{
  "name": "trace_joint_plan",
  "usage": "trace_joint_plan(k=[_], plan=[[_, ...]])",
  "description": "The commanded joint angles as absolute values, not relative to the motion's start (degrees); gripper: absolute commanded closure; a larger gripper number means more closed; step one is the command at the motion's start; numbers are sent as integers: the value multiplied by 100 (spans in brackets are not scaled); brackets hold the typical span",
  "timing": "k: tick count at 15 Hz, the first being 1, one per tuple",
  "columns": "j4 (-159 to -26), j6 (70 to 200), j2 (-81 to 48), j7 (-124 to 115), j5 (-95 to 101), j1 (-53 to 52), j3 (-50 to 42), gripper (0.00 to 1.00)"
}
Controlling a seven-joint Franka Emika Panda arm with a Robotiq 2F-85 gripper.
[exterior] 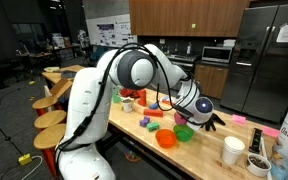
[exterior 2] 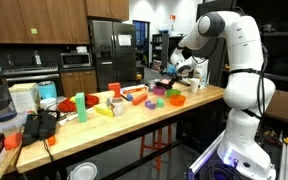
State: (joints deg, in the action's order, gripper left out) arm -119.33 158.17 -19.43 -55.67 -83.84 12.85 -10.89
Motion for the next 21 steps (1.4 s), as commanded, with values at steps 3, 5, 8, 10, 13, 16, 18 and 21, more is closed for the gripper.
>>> trace_joint_plan(k=[3,5,8,10,13,16,18,21], plan=[[-12006,15871,-1839,-5444,-8547,1279,-1140,0],[-12109,15994,-1739,-5481,-8511,1258,-1166,0],[-12345,16335,-1487,-5565,-8361,1200,-1233,0],[-12531,16700,-1244,-5557,-8290,1138,-1259,0],[-12798,17303,-877,-5745,-7934,1080,-1269,0],[-12954,17631,-631,-5926,-7498,1071,-1259,0],[-12952,17654,-544,-5945,-7312,1102,-1237,0],[-12856,17655,-493,-5811,-7213,1123,-1196,0]])
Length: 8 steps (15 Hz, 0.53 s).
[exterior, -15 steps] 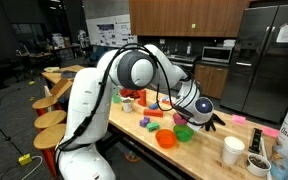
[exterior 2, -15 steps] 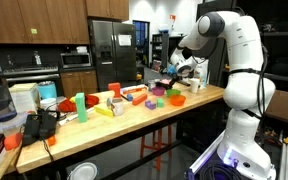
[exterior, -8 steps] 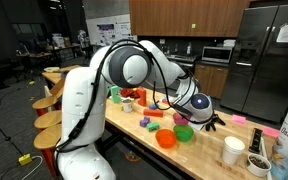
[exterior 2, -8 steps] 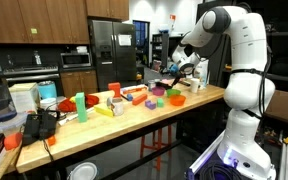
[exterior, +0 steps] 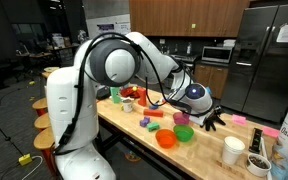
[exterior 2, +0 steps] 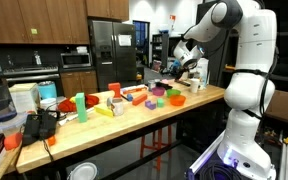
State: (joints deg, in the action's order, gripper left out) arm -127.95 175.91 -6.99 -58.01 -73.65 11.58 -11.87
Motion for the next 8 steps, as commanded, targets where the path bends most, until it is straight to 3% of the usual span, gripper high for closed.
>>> trace_joint_plan(k=[1,8], plan=[[-12841,17675,-460,-5778,-7176,1121,-1186,0],[-12470,17457,-199,-5376,-7361,1067,-1058,0]])
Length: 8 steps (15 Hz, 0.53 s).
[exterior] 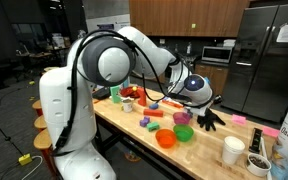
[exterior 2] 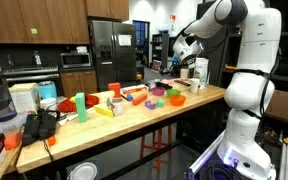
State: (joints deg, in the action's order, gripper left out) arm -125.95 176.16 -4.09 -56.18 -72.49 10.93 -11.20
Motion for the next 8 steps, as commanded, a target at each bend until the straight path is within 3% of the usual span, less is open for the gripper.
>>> trace_joint_plan(k=[1,8], plan=[[-12342,17287,-185,-5248,-7465,1069,-1024,0],[-11867,15735,-479,-4658,-8782,1070,-883,0]])
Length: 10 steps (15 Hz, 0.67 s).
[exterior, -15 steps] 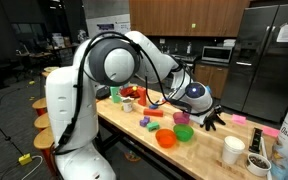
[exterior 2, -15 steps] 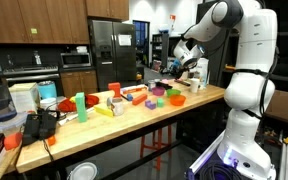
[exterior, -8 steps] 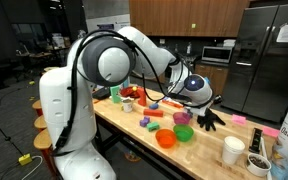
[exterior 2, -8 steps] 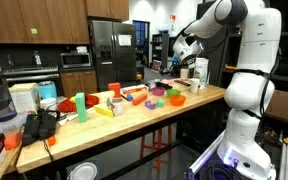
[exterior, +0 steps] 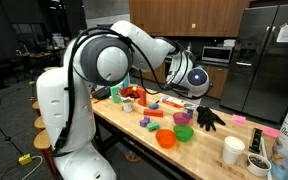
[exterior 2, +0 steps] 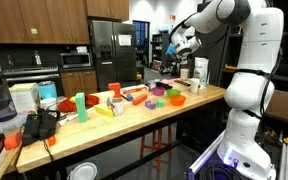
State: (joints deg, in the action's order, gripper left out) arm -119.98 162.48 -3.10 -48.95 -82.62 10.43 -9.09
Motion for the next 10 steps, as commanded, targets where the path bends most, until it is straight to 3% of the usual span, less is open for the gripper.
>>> trace_joint_plan(k=[1,10], plan=[[-11932,15605,-527,-4735,-8908,1064,-878,0],[-12499,15377,-827,-5212,-9581,1015,-906,0]])
